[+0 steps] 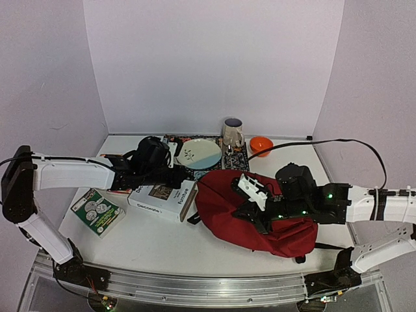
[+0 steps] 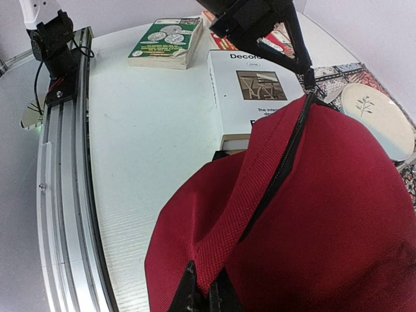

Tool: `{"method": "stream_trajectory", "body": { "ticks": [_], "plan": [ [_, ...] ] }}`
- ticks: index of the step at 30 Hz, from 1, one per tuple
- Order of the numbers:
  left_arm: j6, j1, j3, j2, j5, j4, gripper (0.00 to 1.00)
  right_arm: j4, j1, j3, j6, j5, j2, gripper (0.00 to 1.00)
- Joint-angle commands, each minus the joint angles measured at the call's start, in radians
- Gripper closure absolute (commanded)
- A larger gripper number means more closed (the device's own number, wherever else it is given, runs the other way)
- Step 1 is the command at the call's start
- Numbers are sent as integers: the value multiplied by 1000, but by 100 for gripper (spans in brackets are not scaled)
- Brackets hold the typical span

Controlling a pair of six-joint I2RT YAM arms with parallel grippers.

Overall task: Pack the student bag
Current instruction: Unzip the largest pocket of the student bag.

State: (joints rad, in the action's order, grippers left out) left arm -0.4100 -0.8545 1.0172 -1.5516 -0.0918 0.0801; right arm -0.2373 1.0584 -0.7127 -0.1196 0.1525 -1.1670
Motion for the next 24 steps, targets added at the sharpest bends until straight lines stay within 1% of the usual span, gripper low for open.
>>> {"method": "stream_trajectory", "body": {
  "ticks": [1, 2, 3, 4, 6, 8, 10, 13, 15, 19, 20, 24],
  "plan": [
    [29, 65, 27, -30, -19, -40, 100, 69, 14, 23, -3, 33, 88, 96],
    [30, 62, 20, -23, 18, -52, 100, 69, 14, 18, 19, 17, 81, 91],
    [31, 48, 14, -9, 45, -62, 100, 71, 14, 1, 36, 4, 71, 83],
    [35, 21, 7, 4, 48, -70, 100, 76, 14, -29, 55, 17, 49, 75],
    [48, -26, 1, 24, 47, -75, 100, 72, 14, -79, 88, 51, 6, 65],
    [35, -67, -3, 33, 58, -77, 100, 45, 15, -119, 111, 41, -35, 53],
    [2, -82, -16, 43, 84, -76, 100, 35, 14, -158, 154, -8, -75, 47],
    [-30, -103, -49, 72, 88, -112, 100, 35, 14, -238, 228, -80, -172, 42],
    [-47, -108, -69, 95, 125, -123, 100, 30, 14, -282, 286, -115, -244, 38],
    [-63, -114, -93, 148, 140, -135, 100, 5, 15, -332, 406, -210, -344, 36],
    [-65, -114, -96, 158, 146, -136, 100, 1, 14, -347, 440, -222, -366, 36],
    [-70, -116, -101, 179, 174, -143, 100, -42, 18, -368, 488, -233, -431, 35]
  ]
}}
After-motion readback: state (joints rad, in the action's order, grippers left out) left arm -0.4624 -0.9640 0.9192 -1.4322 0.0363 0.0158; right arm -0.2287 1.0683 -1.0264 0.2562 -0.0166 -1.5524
